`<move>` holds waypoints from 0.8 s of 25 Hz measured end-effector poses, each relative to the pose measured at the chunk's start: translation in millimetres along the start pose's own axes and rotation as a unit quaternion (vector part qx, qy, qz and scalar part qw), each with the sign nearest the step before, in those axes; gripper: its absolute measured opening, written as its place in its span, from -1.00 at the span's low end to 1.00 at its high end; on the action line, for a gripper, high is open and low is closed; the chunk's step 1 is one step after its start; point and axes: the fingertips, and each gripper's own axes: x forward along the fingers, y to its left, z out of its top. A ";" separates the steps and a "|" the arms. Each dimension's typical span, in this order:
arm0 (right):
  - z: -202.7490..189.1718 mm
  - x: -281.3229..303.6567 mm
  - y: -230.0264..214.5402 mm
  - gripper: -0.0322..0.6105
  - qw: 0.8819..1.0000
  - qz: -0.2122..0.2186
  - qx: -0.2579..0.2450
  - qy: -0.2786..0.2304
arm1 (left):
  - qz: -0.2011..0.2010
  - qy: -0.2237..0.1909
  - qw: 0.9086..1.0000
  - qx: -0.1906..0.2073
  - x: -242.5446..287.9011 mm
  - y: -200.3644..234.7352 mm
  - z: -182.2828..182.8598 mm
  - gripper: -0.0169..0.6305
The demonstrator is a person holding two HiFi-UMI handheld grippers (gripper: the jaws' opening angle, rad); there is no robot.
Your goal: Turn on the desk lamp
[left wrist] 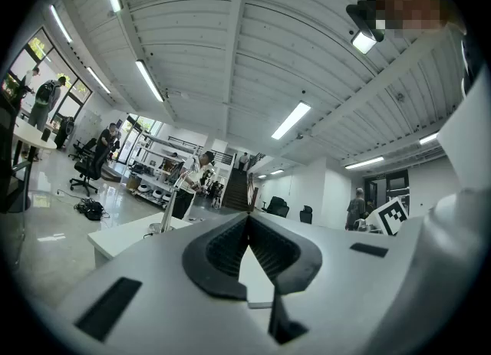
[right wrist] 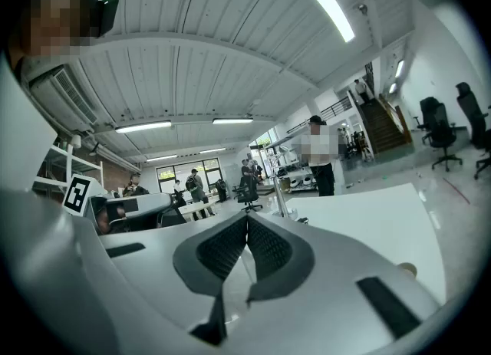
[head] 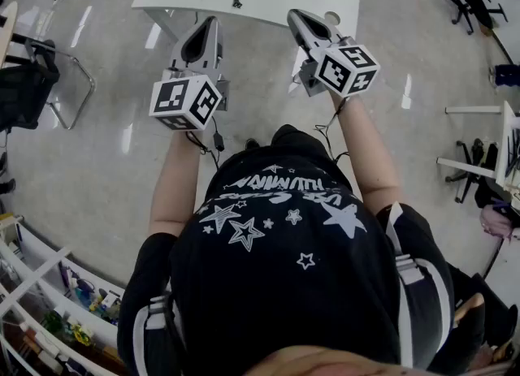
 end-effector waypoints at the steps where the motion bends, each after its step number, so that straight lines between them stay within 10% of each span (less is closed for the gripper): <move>1: -1.4 0.8 0.6 -0.88 1.000 0.000 0.001 0.001 | -0.001 0.001 1.000 0.000 -0.3 -0.1 0.2 -0.92; 20: -5.7 75.6 -15.7 -0.88 1.000 0.009 0.009 0.020 | 0.046 0.002 0.999 -0.019 -0.7 75.9 3.0 -0.92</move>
